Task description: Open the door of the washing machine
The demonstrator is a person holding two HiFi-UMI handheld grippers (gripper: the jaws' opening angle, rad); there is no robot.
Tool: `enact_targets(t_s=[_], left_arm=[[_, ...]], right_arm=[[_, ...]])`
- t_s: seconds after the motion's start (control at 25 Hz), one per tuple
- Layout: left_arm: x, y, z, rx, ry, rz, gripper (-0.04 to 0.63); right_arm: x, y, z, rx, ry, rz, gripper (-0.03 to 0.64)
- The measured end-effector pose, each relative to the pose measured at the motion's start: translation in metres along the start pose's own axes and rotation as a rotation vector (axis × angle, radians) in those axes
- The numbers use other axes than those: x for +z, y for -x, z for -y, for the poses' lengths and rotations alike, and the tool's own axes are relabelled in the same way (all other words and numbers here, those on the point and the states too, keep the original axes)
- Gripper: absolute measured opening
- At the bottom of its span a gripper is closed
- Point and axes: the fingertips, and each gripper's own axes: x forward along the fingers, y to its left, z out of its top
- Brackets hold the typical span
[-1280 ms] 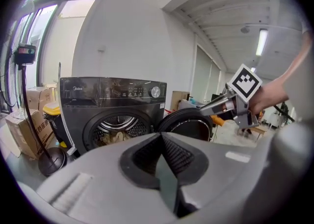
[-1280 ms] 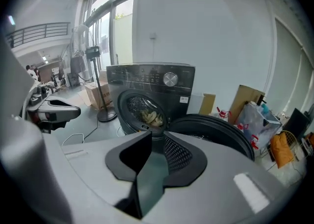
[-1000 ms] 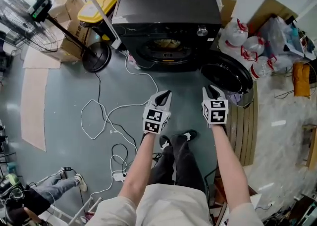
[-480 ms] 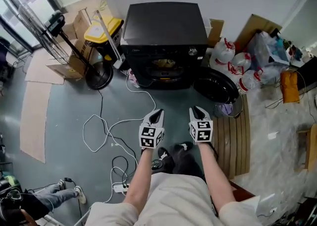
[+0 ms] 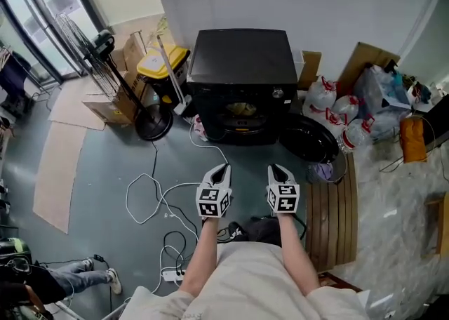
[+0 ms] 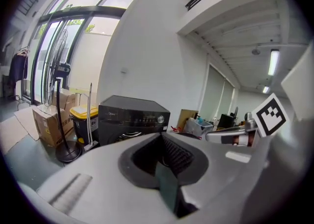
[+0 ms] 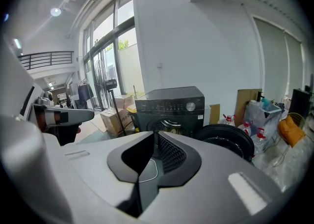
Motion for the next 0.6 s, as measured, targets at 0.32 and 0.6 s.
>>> enact_targets(t_s=[0.32,0.6], left_arm=[[0.0021,0.0054,-0.0046,-0.006,-0.044,0.006,0.058],[-0.0029,-0.0014,0.0011,-0.028,-0.051,-0.017,0.057]], right_arm=[[-0.0056,0.0059,0.0090,-0.006,-0.023,-0.010,0.000],[-0.0058,0.0059,0.0103,-0.009,-0.027,-0.025,0.000]])
